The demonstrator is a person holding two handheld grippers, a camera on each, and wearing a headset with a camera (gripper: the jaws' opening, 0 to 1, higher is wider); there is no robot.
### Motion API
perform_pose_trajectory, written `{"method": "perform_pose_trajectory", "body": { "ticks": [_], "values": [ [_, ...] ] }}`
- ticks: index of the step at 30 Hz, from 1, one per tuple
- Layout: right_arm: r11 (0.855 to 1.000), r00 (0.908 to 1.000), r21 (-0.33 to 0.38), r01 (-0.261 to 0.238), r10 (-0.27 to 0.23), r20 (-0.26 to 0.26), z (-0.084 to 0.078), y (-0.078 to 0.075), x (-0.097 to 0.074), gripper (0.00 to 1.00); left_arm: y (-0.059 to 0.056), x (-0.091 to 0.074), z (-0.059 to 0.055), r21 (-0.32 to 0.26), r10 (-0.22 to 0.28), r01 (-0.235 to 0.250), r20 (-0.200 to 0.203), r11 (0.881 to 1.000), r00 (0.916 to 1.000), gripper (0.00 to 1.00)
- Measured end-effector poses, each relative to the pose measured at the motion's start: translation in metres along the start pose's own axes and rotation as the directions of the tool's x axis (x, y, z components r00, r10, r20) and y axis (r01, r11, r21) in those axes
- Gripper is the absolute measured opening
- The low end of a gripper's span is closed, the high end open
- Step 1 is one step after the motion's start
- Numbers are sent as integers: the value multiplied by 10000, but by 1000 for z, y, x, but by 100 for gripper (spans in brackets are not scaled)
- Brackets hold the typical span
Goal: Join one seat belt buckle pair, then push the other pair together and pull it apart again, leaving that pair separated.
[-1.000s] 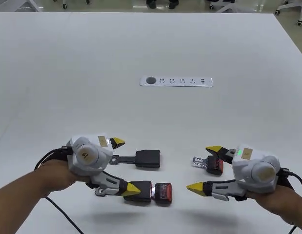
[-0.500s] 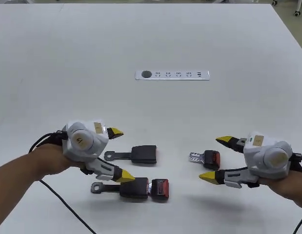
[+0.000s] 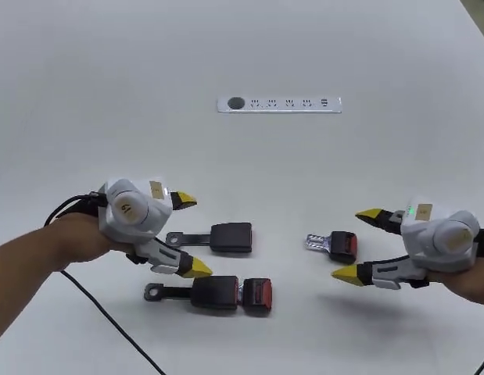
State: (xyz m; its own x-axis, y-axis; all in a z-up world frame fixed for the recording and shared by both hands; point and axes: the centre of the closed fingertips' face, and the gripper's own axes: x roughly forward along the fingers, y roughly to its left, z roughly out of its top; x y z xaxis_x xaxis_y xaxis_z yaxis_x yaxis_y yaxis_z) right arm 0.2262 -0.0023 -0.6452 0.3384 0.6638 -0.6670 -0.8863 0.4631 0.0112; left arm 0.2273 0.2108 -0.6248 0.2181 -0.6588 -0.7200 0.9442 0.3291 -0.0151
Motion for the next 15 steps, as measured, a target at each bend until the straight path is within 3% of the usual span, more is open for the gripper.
{"method": "perform_pose_trajectory", "body": {
  "ticks": [6, 15],
  "values": [
    [9998, 9998, 155, -148, 149, -104, -7, -11, 4, 69, 5, 8, 1, -16, -95, 95, 11, 10000, 10000, 77],
    [9979, 9974, 204, -612, 619, -378, -12, -8, 13, 68, 7, 25, -7, 64, -444, 446, -210, 9990, 9988, 75]
  ]
}}
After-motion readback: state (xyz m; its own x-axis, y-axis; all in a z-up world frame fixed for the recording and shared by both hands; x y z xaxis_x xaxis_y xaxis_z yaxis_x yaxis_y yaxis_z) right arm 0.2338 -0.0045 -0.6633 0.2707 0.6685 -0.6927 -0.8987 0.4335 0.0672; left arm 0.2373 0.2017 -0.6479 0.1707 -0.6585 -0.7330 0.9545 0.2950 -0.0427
